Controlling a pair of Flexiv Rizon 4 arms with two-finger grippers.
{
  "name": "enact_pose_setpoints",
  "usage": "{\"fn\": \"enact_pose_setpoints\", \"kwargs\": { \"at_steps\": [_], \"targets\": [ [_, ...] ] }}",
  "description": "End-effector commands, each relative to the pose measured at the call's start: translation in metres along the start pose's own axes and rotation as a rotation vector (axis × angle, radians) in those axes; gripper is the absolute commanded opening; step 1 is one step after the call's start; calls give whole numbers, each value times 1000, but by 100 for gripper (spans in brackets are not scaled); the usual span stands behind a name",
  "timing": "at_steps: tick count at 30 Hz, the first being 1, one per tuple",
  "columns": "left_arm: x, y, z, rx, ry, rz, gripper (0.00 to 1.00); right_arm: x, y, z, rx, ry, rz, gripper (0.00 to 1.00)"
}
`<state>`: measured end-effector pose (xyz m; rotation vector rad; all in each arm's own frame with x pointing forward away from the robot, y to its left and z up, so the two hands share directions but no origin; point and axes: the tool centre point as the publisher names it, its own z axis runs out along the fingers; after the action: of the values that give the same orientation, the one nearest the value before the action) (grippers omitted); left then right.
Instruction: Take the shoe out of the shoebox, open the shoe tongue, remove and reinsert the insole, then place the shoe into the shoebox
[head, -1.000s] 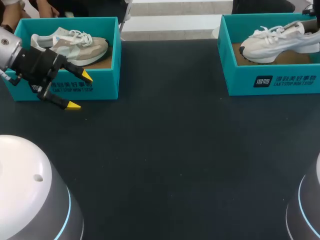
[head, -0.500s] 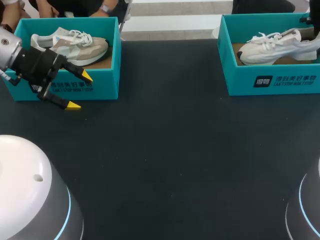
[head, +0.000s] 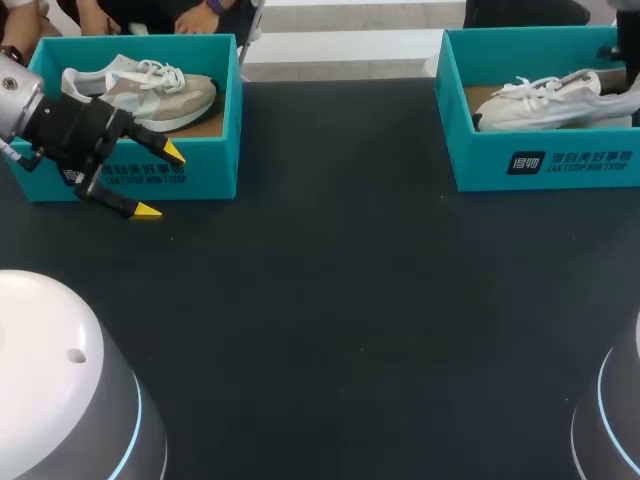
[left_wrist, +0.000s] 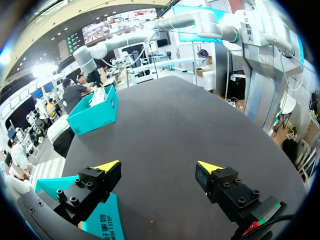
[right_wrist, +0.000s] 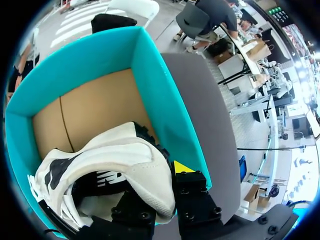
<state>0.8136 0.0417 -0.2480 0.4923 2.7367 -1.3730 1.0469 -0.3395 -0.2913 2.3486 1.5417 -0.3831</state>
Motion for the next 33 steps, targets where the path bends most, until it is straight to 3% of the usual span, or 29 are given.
{"fn": "enact_pose_setpoints", "kwargs": {
  "at_steps": [1, 16, 33],
  "targets": [
    [1, 0, 0, -3, 1, 0, 100, -1, -8, 4, 0, 3, 1, 0],
    [1, 0, 0, -3, 1, 0, 100, 6, -29, 25, 41, 5, -19, 0],
    [1, 0, 0, -3, 1, 0, 100, 21, -28, 52, 51, 29, -11, 0]
  ]
}}
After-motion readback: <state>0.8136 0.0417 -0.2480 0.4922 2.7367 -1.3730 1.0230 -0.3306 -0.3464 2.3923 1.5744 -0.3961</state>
